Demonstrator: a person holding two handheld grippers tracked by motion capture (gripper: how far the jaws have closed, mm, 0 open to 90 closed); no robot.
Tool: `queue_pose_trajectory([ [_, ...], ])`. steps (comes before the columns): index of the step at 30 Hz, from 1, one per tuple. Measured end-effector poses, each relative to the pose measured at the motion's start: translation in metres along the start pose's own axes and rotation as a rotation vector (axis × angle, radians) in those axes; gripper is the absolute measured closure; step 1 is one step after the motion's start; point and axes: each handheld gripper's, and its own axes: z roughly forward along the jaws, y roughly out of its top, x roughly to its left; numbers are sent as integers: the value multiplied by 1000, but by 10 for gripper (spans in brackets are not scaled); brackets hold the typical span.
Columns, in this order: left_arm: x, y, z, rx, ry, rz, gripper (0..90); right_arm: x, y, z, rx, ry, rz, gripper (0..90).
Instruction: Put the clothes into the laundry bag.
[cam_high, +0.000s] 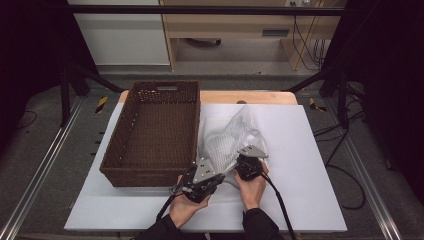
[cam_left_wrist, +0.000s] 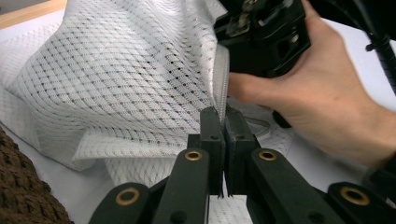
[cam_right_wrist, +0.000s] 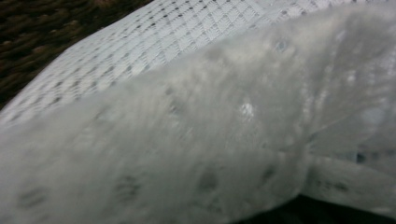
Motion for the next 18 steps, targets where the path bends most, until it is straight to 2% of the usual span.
queue_pose_trajectory([
  [2,1,0,0,2,5,-3,876,1,1,-10,4,35,-12,900],
  [4,3,-1,0,1,8,-7,876,3,1,-24,25,75,-54,844],
  [5,3,-1,1,1,10,-9,876,3,0,-34,17,86,-71,823],
  [6,4,-1,1,0,10,-11,876,3,-3,-43,-2,83,-95,792],
  [8,4,-1,2,5,11,-11,876,0,-9,-56,21,48,-141,710],
  [10,4,-2,3,6,10,-11,876,-3,-13,-60,41,43,-145,687],
  [11,3,-3,5,15,10,-9,876,-10,-22,-61,66,50,-134,678],
  [13,3,-4,7,23,8,-8,876,-15,-27,-53,106,66,-117,691],
  [14,3,-4,8,25,8,-6,876,-16,-28,-48,131,58,-115,712],
  [15,3,-5,8,28,6,-6,876,-17,-29,-42,142,63,-121,785],
  [16,3,-5,9,30,5,-5,876,-18,-29,-37,151,78,-99,862],
  [17,3,-5,9,30,5,-5,875,-18,-28,-32,146,77,-93,900],
  [18,3,-5,9,32,5,-3,875,-19,-26,-29,151,74,-84,900],
])
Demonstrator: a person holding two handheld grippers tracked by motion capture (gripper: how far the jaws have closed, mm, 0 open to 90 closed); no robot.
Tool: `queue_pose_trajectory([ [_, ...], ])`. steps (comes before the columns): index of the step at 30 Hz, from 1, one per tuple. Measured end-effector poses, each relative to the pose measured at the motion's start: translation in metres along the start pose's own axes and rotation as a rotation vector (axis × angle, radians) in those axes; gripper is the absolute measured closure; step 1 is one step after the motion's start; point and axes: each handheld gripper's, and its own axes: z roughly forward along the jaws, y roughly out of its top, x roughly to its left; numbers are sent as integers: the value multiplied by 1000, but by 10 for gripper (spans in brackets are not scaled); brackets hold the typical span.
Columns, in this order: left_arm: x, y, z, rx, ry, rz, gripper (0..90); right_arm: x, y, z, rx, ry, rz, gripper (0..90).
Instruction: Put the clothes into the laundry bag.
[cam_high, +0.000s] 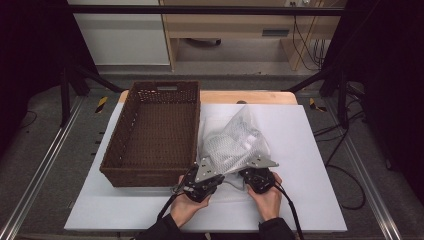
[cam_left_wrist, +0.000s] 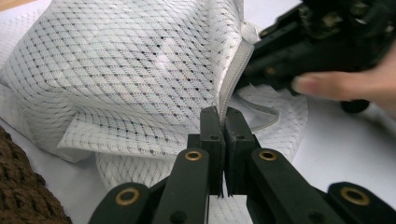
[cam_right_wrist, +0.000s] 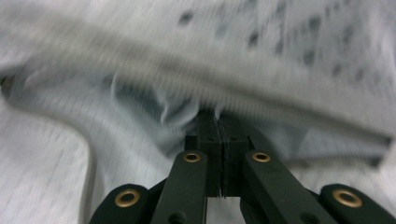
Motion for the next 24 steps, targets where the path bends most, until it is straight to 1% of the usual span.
queue_pose_trajectory([
  [1,0,0,0,1,-2,1,875,0,3,3,3,-5,19,900],
  [3,0,0,1,1,-4,-1,875,1,10,10,-9,-43,12,900],
  [4,0,0,0,2,-6,-1,875,1,12,14,-19,-61,16,900],
  [5,-1,0,0,3,-8,0,874,-1,13,17,-21,-75,32,900],
  [6,-1,0,1,4,-6,3,872,-3,15,20,-14,-79,57,900],
  [7,-1,-1,1,6,-9,4,870,-5,15,19,-23,-74,68,900],
  [8,-1,-1,1,6,-9,4,867,-5,15,19,-23,-74,68,900],
  [9,-2,-1,2,12,-13,6,864,-4,13,14,-24,-79,49,900],
  [10,-2,-1,2,12,-13,6,861,-4,13,14,-24,-79,49,900],
  [11,-2,-2,4,22,-16,10,857,-3,10,2,-38,-55,34,855],
  [12,-3,-3,6,28,-18,10,850,-2,8,-6,-51,-51,24,811],
  [13,-3,-3,7,31,-25,10,840,-1,5,-15,-66,-37,16,787],
  [14,-3,-3,7,31,-25,10,829,-1,1,-25,-78,-34,10,779],
  [15,-3,-4,9,41,-34,17,818,-2,-3,-34,-89,-40,-8,761],
  [16,-4,-5,9,43,-29,21,810,-4,-7,-43,-96,-54,-23,745],
  [17,-4,-5,9,43,-29,21,796,-4,-7,-43,-96,-54,-23,745],
  [18,-4,-6,8,48,-36,14,769,-14,-13,-57,-107,-117,-23,716],
  [19,-4,-7,5,48,-31,17,744,-19,-16,-60,-108,-132,-16,704],
  [20,-5,-9,1,44,-27,18,720,-26,-19,-62,-102,-152,2,688],
  [21,-5,-12,-4,37,-24,19,693,-33,-23,-62,-86,-180,13,674],
  [22,-6,-16,-9,37,-13,24,665,-40,-27,-61,-58,-199,39,658],
  [23,-6,-20,-14,42,0,28,637,-46,-30,-59,-31,-203,58,661],
  [24,-6,-25,-18,44,4,24,619,-51,-34,-57,-10,-204,80,672],
])
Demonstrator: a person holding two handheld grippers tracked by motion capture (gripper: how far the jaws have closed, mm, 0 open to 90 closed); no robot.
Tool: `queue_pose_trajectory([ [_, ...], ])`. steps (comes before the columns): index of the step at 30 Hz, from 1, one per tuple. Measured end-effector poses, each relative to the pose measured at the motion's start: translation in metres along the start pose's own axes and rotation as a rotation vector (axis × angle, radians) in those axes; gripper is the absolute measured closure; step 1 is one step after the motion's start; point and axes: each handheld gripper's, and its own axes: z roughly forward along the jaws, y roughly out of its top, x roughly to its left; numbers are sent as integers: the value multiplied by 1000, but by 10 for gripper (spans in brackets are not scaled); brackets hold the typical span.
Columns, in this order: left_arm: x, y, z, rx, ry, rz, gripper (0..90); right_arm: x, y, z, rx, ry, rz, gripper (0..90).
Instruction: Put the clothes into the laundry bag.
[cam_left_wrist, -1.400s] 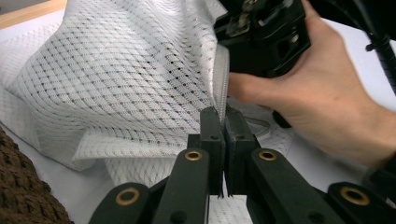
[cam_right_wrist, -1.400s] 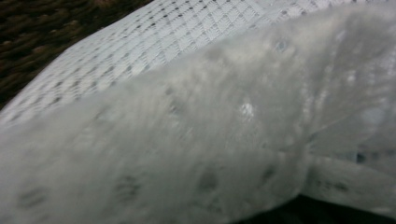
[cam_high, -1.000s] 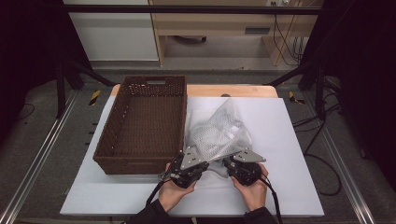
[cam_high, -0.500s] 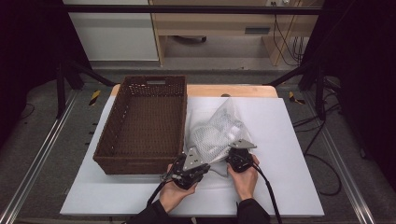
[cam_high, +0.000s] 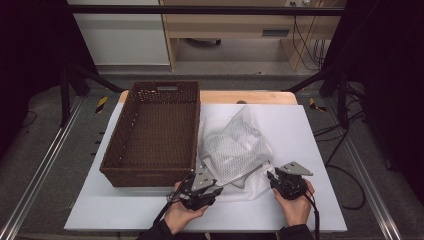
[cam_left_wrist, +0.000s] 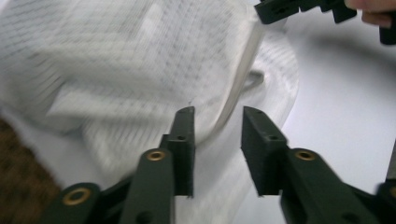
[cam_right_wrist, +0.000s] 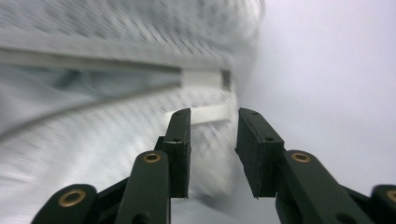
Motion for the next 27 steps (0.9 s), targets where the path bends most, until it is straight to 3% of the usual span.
queue_pose_trajectory([
  [2,3,-11,-5,9,19,-21,593,-6,-5,6,35,10,10,713],
  [5,7,-20,-7,18,34,-48,572,-9,-6,4,42,40,21,872],
  [6,12,-28,-5,29,55,-76,572,-9,-6,2,49,51,26,881],
  [10,14,-33,-1,38,66,-93,560,-11,-15,-15,70,42,35,883],
  [12,13,-36,4,42,69,-88,555,-14,-25,-23,58,43,48,838],
  [14,12,-37,8,47,63,-98,553,-16,-30,-29,42,48,62,714],
  [16,11,-38,10,49,65,-99,556,-20,-28,-32,-3,19,42,631],
  [17,11,-38,10,49,65,-99,567,-20,-28,-32,-3,19,42,631],
  [18,9,-38,11,54,90,-91,581,-23,-21,-32,-57,18,36,608],
  [20,6,-36,12,68,111,-84,594,-25,-15,-27,-70,19,27,611],
  [23,3,-31,14,95,131,-79,687,-29,-13,-11,-21,21,54,662],
  [27,5,-30,14,98,123,-67,862,-25,-14,-5,22,48,37,846],
])
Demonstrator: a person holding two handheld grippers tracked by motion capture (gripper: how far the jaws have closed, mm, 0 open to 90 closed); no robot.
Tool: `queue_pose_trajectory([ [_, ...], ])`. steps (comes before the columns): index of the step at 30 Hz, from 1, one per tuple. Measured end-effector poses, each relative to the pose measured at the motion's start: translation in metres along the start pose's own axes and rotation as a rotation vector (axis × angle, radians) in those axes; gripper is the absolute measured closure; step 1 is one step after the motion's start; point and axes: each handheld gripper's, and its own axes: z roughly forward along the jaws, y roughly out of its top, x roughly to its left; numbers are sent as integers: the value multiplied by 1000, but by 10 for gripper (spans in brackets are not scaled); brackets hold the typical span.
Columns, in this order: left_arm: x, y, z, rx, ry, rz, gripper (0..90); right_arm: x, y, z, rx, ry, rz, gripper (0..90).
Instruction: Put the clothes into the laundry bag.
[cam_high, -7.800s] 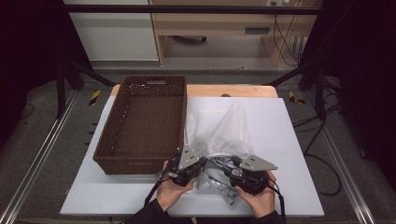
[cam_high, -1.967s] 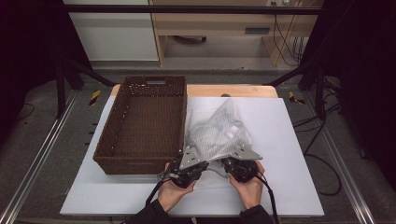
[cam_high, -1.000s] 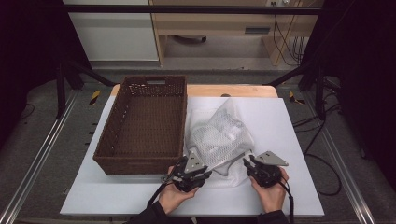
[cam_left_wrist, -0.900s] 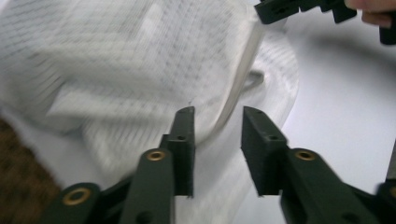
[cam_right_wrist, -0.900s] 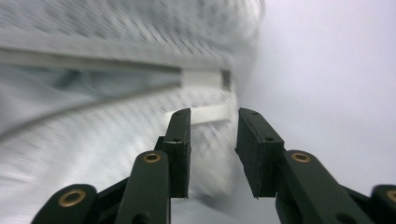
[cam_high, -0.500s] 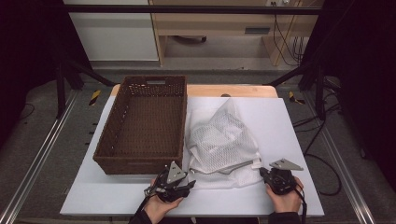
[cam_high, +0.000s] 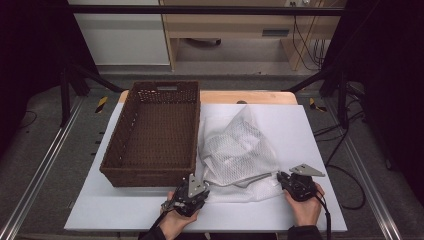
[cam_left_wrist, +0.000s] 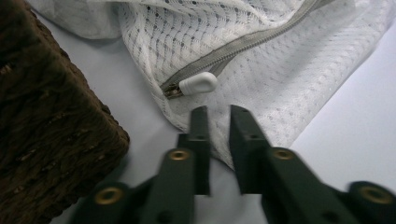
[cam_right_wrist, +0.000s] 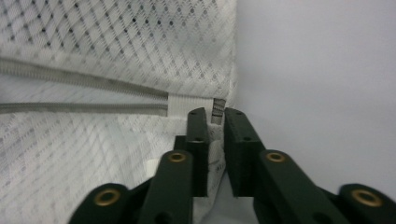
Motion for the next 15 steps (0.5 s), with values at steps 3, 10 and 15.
queue_pose_trajectory([
  [3,5,-1,-1,-9,-32,-27,887,2,-1,-6,11,19,14,893],
  [10,10,-9,-12,-13,-20,-23,882,-2,-15,-26,-14,19,18,894],
  [15,13,-9,-18,-50,-22,-30,767,0,-16,-21,-33,19,-5,745],
])
